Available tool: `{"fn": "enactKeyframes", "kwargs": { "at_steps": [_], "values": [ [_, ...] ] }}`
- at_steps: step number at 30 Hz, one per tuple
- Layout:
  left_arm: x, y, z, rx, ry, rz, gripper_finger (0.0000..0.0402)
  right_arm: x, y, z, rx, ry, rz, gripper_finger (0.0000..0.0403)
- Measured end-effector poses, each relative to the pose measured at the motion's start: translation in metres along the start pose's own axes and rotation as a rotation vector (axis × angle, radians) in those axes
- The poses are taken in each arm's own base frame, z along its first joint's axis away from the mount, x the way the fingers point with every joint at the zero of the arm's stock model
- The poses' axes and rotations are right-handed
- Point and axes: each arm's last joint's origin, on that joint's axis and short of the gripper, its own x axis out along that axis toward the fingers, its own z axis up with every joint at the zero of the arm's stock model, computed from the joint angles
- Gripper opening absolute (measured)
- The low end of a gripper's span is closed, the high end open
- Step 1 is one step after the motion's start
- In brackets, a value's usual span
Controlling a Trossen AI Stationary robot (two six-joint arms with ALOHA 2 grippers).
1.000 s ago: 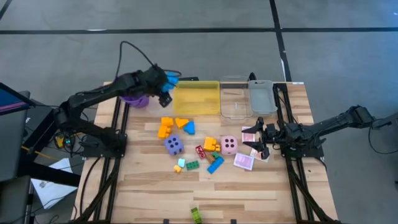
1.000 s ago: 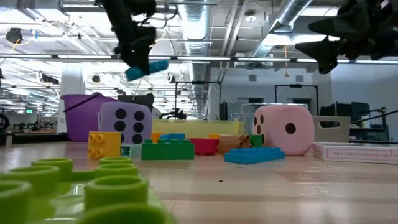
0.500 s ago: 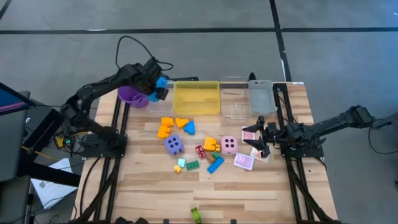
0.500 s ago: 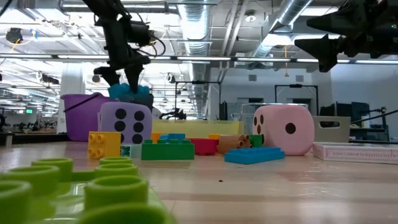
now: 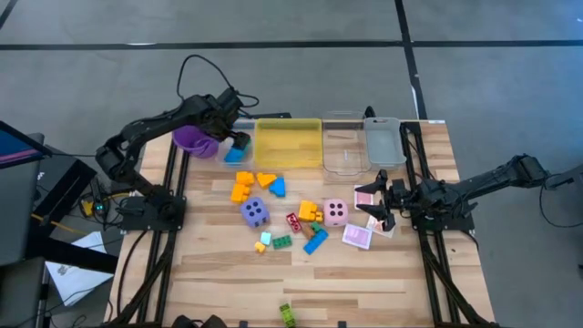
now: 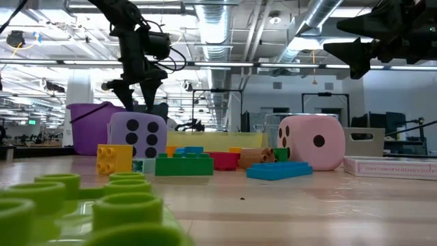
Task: Pick & Place Toys
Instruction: Put the small green game piece into the gray bin
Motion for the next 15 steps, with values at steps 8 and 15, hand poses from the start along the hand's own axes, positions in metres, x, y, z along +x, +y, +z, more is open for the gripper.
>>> {"fn": "enactKeyframes", "kwargs": {
  "at_steps": [8, 15],
  "values": [
    [-0.002, -0.01, -0.003, 0.095, 0.035, -0.16, 0.0371, 0.0, 0.0, -0.001, -0.002, 0.008, -0.001, 0.0249],
    [-0.01, -0.065, -0.012, 0.417, -0.038, -0.508, 0.0352, 0.0, 0.0, -0.001, 0.0, 0.009, 0.005, 0.0249]
  ]
}}
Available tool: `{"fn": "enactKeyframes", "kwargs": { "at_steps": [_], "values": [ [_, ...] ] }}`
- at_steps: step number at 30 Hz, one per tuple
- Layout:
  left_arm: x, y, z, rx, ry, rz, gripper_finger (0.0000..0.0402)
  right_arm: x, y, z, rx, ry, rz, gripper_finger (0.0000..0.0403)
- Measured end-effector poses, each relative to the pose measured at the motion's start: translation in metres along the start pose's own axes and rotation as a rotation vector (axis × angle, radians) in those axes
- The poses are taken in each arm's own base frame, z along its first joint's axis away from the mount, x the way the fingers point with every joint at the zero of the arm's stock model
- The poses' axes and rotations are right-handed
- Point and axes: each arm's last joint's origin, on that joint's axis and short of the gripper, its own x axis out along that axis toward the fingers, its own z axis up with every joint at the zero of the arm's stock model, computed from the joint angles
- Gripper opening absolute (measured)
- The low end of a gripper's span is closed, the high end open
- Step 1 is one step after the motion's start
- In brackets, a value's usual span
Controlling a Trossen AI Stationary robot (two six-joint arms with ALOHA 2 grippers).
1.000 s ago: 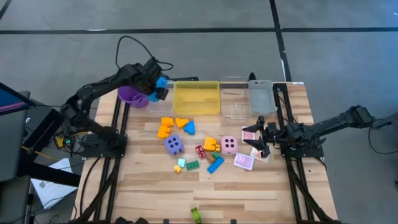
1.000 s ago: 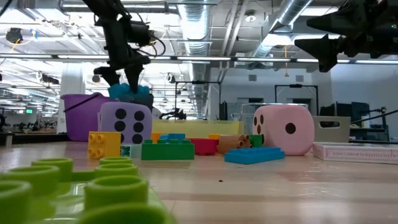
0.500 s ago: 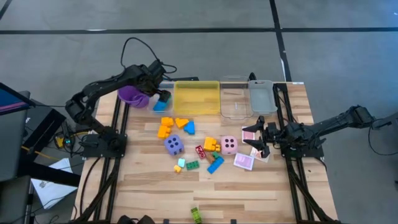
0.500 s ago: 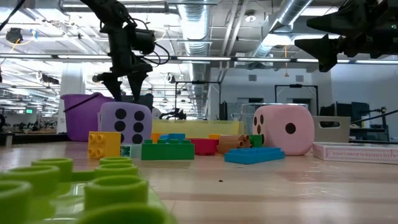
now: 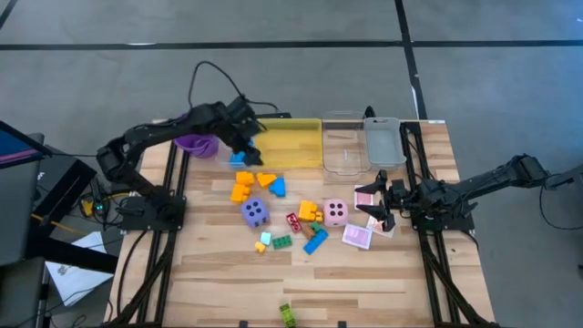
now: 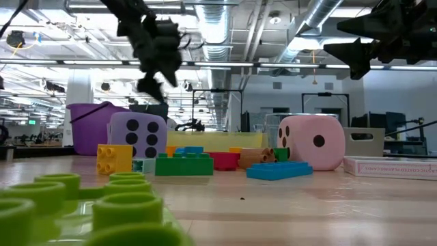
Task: Pick & Place Toys
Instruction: Put the small green game piece into the gray bin
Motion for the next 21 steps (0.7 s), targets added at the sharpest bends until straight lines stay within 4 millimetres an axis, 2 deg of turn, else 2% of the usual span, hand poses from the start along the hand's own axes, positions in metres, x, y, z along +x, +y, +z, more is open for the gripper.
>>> {"fn": "enactKeyframes", "kwargs": {
  "at_steps": [5, 9, 14, 21],
  "values": [
    [0.017, -0.053, 0.004, 0.33, -0.081, -0.076, 0.0338, 0.0, 0.0, 0.0, 0.009, 0.0, 0.002, 0.0249],
    [0.026, -0.09, 0.0, 0.484, -0.139, -0.01, 0.0336, 0.0, 0.0, 0.0, 0.008, 0.005, 0.001, 0.0249],
    [0.033, -0.119, -0.01, 0.567, -0.168, 0.127, 0.0342, 0.0, 0.0, -0.002, 0.004, 0.019, -0.001, 0.0249],
    [0.038, -0.146, -0.029, 0.697, -0.118, 0.094, 0.0343, 0.0, 0.0, -0.002, 0.003, 0.02, -0.001, 0.0249]
  ]
}}
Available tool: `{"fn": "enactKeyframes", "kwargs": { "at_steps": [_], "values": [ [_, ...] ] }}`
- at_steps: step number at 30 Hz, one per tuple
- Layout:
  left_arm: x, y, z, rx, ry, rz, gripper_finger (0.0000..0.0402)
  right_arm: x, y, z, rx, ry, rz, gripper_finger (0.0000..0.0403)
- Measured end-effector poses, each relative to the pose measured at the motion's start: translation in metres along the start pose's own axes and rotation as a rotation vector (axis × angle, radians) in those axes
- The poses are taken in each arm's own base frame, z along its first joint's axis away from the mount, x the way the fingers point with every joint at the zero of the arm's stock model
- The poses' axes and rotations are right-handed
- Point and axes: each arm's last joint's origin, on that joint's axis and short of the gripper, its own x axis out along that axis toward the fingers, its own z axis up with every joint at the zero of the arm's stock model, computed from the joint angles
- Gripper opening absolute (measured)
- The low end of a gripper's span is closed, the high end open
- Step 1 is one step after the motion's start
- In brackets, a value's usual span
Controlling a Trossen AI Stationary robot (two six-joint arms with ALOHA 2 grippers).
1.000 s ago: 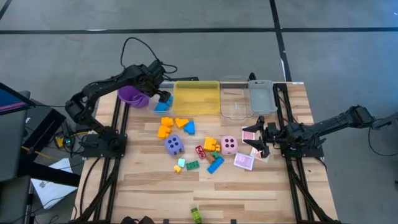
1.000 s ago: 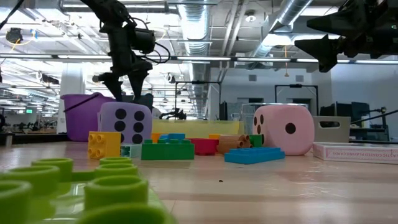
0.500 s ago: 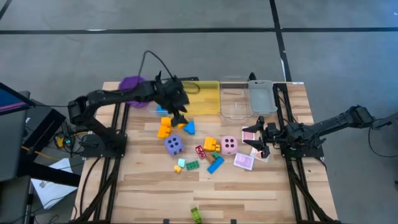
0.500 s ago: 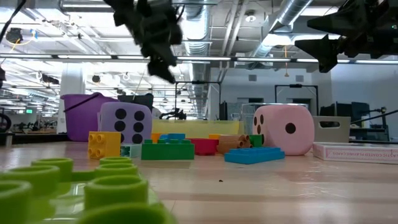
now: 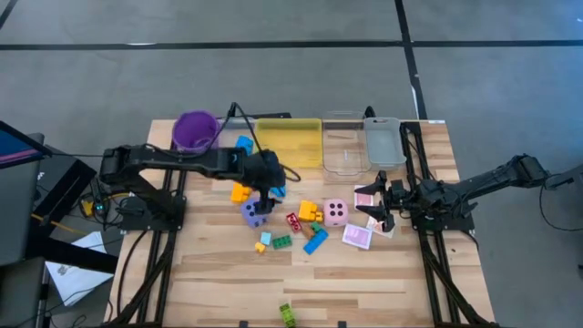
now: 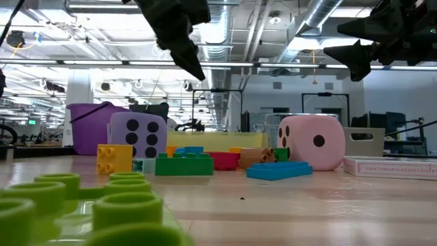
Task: Pick & Place Toys
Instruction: Put the small green game piece into the gray bin
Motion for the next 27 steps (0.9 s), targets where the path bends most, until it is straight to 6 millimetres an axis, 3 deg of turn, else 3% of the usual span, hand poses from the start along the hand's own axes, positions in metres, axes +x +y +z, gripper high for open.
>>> {"fn": "enactKeyframes", "kwargs": {
  "at_steps": [9, 21, 27],
  "values": [
    [0.009, -0.042, -0.018, 0.135, 0.11, -0.076, 0.0337, 0.0, 0.0, 0.0, -0.001, 0.002, 0.0, 0.0249],
    [0.029, -0.078, -0.033, -0.085, -0.006, -0.046, 0.0337, 0.0, 0.0, 0.0, -0.004, 0.003, -0.002, 0.0249],
    [0.046, -0.096, -0.039, -0.117, 0.027, -0.041, 0.0337, 0.0, 0.0, 0.0, -0.004, 0.003, -0.002, 0.0249]
  ]
}}
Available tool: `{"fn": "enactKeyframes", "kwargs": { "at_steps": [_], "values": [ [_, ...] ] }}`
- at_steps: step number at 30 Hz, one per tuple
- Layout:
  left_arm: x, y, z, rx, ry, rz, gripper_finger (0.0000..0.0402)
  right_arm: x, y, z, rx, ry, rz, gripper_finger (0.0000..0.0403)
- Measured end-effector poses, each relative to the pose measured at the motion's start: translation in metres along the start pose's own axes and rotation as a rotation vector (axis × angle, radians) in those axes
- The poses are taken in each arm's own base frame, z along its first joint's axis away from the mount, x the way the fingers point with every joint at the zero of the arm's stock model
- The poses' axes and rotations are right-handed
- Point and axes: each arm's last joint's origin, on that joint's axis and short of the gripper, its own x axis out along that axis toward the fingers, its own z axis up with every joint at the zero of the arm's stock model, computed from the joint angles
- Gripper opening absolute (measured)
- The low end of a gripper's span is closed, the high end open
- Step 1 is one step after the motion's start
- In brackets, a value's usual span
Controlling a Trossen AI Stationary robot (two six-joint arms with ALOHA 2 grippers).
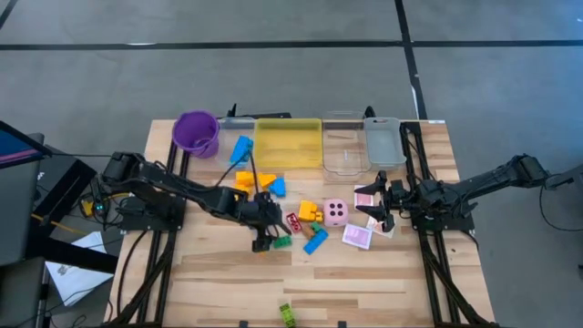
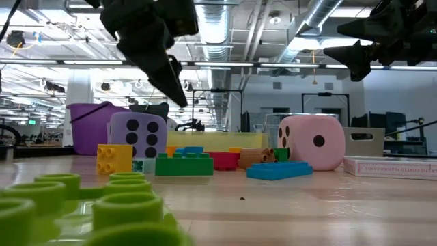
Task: Pick & Place Toys
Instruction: Put the small green game piece into the gray bin
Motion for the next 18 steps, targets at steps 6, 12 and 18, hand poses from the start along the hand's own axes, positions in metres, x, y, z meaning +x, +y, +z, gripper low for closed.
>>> {"fn": "enactKeyframes", "kwargs": {
  "at_steps": [6, 12, 18],
  "values": [
    [0.022, -0.016, 0.0, 0.021, 0.048, -0.019, 0.0337, 0.0, 0.0, 0.0, 0.0, -0.001, -0.003, 0.0249],
    [0.037, -0.02, -0.002, -0.068, 0.088, -0.008, 0.0337, 0.0, 0.0, 0.0, 0.0, 0.003, -0.003, 0.0249],
    [0.048, -0.02, -0.007, -0.122, 0.118, 0.02, 0.0337, 0.0, 0.0, -0.002, -0.001, 0.014, -0.005, 0.0249]
  ]
}}
